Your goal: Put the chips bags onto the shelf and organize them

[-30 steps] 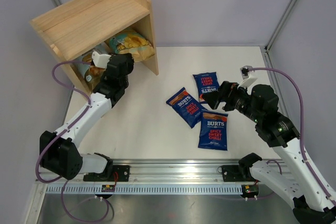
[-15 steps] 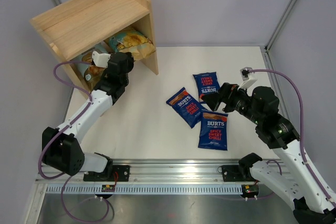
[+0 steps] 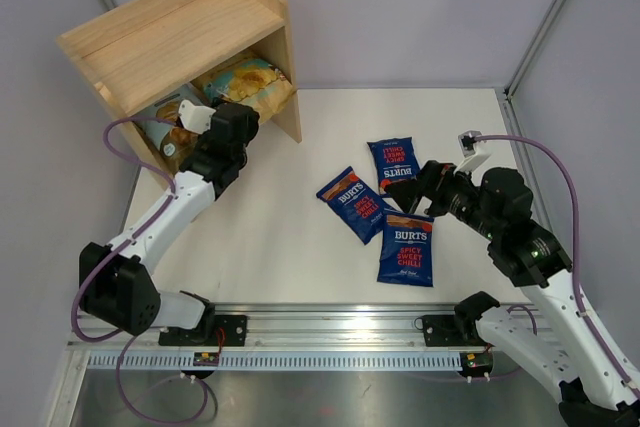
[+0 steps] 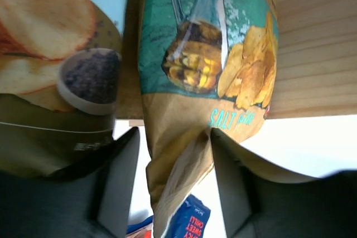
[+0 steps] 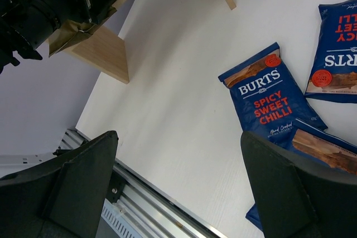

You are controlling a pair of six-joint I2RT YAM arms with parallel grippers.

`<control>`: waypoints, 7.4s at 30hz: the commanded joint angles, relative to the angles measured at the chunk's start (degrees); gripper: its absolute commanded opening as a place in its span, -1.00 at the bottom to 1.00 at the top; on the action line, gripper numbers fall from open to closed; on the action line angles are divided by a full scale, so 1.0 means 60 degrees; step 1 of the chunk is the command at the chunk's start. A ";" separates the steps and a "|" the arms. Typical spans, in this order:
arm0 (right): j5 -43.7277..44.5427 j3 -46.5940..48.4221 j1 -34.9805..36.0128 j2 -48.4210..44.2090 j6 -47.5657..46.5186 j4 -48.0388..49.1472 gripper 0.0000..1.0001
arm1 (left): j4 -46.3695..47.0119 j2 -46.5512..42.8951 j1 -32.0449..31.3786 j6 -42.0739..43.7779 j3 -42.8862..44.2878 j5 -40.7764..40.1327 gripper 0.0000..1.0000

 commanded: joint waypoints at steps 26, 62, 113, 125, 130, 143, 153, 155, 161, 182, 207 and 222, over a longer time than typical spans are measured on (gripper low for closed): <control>0.0907 0.0073 -0.0006 0.2556 -0.0895 0.0181 0.99 | -0.0611 -0.2631 -0.1559 0.3049 0.0733 0.0203 0.98; -0.0278 -0.2578 -0.0065 0.3658 0.0086 0.2804 0.87 | 0.1744 -0.4235 -0.3071 0.3332 -0.6064 0.5462 0.98; -0.0340 -0.0085 -0.0387 0.8465 0.0780 0.5585 -1.00 | 0.3165 -0.3570 -0.5313 0.3403 -0.6886 0.4039 0.98; -0.0044 -0.1625 -0.0241 0.5695 0.4857 0.7242 -1.00 | 0.7077 -0.2603 -0.5386 0.4824 -0.7309 0.4714 0.98; 0.0015 -0.2124 0.0022 0.4580 0.5915 0.7769 -1.00 | 0.8145 -0.2267 -0.5386 0.5089 -0.7236 0.4669 0.98; 0.0922 -0.3339 0.0550 0.2412 0.7292 0.8077 -1.00 | 1.1323 -0.1753 -0.5386 0.4855 -0.7059 0.5386 0.48; 0.1069 -0.3809 0.0550 0.1591 0.7118 0.8224 -0.85 | 1.1753 -0.1914 -0.5386 0.5088 -0.7177 0.5753 -1.00; 0.1172 -0.3853 0.0550 0.1255 0.6724 0.8253 -0.33 | 1.1518 -0.2191 -0.5386 0.5380 -0.7221 0.6177 -1.00; 0.0120 -0.3371 0.0243 0.0522 0.4806 0.7407 0.50 | 1.0479 -0.3494 -0.5372 0.6419 -0.7499 0.7129 -1.00; -0.6358 -0.4586 0.0344 0.2981 1.1146 1.2865 0.99 | 0.7091 -0.5871 -0.5372 0.8620 -0.5215 1.1451 -1.00; -0.3091 -0.6534 0.0316 0.1666 1.3299 1.3982 0.93 | 0.7943 -0.5298 -0.5372 0.8356 -0.5610 1.1276 -1.00; -0.3925 -0.6123 0.0316 0.1238 1.2669 1.1548 0.99 | 0.8705 -0.4361 -0.5372 0.8224 -0.5099 1.2110 -1.00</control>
